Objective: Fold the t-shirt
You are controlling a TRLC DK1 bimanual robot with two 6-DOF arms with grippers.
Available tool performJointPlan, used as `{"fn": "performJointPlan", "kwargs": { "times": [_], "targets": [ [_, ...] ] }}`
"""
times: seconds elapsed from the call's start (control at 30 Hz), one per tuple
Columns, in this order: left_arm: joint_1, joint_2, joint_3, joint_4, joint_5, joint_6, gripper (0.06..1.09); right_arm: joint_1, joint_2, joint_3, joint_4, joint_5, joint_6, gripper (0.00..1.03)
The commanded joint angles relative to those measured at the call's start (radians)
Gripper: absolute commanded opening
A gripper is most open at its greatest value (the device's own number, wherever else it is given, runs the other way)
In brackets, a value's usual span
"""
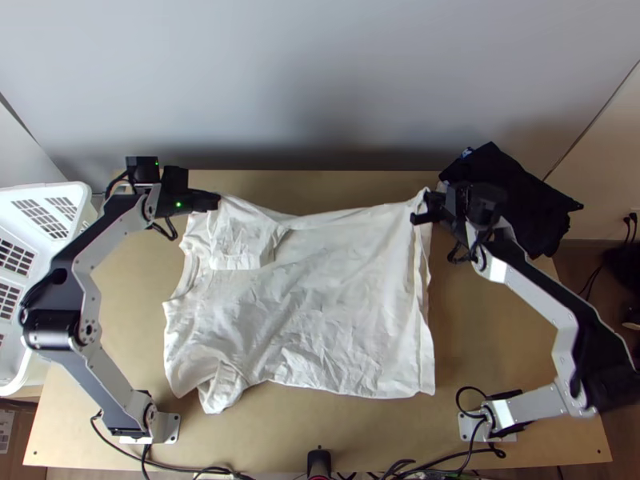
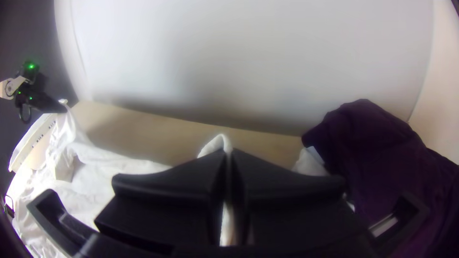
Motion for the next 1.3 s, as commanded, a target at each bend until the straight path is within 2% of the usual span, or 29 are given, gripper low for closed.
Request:
{"fn": "performJointPlan", "kwargs": {
  "times": [0.0,0.47,0.97,1.27],
  "targets": [
    [-0.001,0.095,0.110,-0.009,-0.005,0.001,0.09,-0.023,0.144,0.108,0.014,-0.004,-0.006,0.03],
    [-0.008,0.253,0.285,-0.038,-0.019,0.004,0.09,-0.041,0.303,0.218,0.020,-0.006,-0.030,0.03],
    [0.008,0.385,0.395,-0.093,-0.073,0.075,0.09,-0.072,0.418,0.290,0.020,-0.004,-0.032,0.03],
    [0.002,0.505,0.567,-0.205,-0.199,0.093,0.09,-0.077,0.460,0.326,0.021,-0.003,-0.032,0.03]
  ]
}}
